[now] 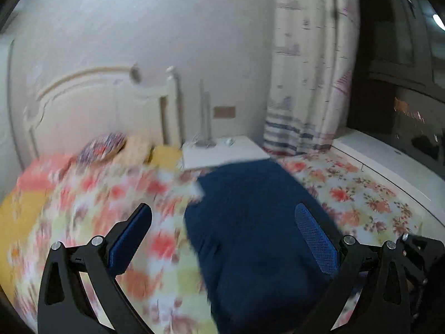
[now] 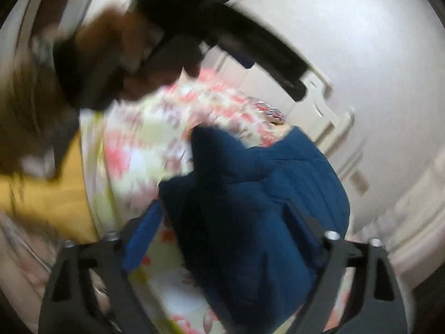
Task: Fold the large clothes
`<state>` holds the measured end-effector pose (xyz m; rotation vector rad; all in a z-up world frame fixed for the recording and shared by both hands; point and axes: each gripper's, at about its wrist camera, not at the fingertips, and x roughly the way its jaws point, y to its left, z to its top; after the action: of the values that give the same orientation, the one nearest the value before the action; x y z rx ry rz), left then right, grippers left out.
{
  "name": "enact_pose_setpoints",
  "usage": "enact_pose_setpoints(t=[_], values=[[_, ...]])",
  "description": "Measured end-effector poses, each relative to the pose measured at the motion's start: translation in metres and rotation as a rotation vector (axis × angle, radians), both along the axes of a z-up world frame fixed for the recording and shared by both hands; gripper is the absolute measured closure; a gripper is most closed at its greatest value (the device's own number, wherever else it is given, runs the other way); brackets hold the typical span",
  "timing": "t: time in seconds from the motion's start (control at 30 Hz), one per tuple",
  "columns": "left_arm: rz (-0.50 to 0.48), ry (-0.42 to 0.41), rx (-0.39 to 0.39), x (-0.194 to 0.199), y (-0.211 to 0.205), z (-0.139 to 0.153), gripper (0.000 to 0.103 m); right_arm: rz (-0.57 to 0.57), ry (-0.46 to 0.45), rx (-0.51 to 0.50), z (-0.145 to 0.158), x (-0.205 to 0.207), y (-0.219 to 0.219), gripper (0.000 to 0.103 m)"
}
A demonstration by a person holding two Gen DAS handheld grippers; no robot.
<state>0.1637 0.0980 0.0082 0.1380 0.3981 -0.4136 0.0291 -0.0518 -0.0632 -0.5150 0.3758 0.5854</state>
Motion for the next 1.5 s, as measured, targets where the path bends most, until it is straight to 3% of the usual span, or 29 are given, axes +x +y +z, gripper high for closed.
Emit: enact_pose_setpoints(t=[0.03,0.1,0.17,0.27,0.3,0.37,0.4,0.57,0.67,0.83,0.93,1.0,1.07,1.13,1.2,1.3,1.43,1.5], values=[[-0.028,-0.008,0.025,0.009,-0.015,0.013,0.004,-0.030,0.026,0.077,0.010,0.012,-0.011,0.041],[-0.058,-0.015,0.068,0.025,-0.036,0.030,0.004,-0.078,0.051,0.141,0.021,0.036,-0.019,0.042],[-0.055,-0.023,0.115,0.043,-0.055,0.042,0.004,-0.099,0.089,0.146,0.020,0.067,-0.006,0.042],[-0.030,0.008,0.172,0.078,-0.075,0.045,0.004,-0.020,0.168,0.152,0.008,0.092,0.032,0.042],[-0.018,0.027,0.186,0.088,-0.079,0.042,0.004,0.008,0.179,0.099,-0.003,0.092,0.049,0.042],[-0.002,0.076,0.212,0.108,-0.083,0.027,0.004,0.002,0.198,-0.034,-0.033,0.087,0.072,0.056],[-0.001,0.099,0.223,0.117,-0.085,0.015,0.004,-0.010,0.194,-0.082,-0.050,0.083,0.076,0.056],[0.024,0.144,0.272,0.140,-0.090,-0.041,0.004,-0.015,0.112,-0.141,-0.079,0.071,0.077,0.057],[0.100,0.124,0.317,0.150,-0.086,-0.073,0.004,-0.014,0.113,-0.140,-0.082,0.070,0.078,0.057],[0.127,0.156,0.194,0.162,-0.055,-0.119,0.004,0.001,0.113,-0.120,-0.085,0.068,0.074,0.056],[0.138,0.208,0.169,0.171,-0.047,-0.132,0.004,0.034,0.115,-0.127,-0.076,0.059,0.067,0.057],[0.145,0.211,0.165,0.172,-0.046,-0.135,0.004,0.115,0.204,-0.058,-0.055,0.059,0.044,0.056],[0.150,0.213,0.159,0.173,-0.045,-0.138,0.004,0.175,0.238,0.050,-0.028,0.062,0.006,0.056],[0.149,0.215,0.152,0.174,-0.044,-0.140,0.004,0.109,0.226,0.155,0.000,0.083,-0.041,0.056],[0.151,0.212,0.160,0.174,-0.045,-0.140,0.004,-0.028,0.201,0.254,0.023,0.124,-0.089,0.056],[0.167,0.198,0.193,0.173,-0.048,-0.141,0.004,-0.217,0.229,0.348,0.032,0.203,-0.139,0.057],[0.201,0.177,0.256,0.173,-0.054,-0.141,0.004,-0.355,0.351,0.348,0.018,0.295,-0.156,0.061],[0.209,0.170,0.267,0.172,-0.054,-0.140,0.004,-0.402,0.394,0.220,-0.007,0.335,-0.137,0.061]])
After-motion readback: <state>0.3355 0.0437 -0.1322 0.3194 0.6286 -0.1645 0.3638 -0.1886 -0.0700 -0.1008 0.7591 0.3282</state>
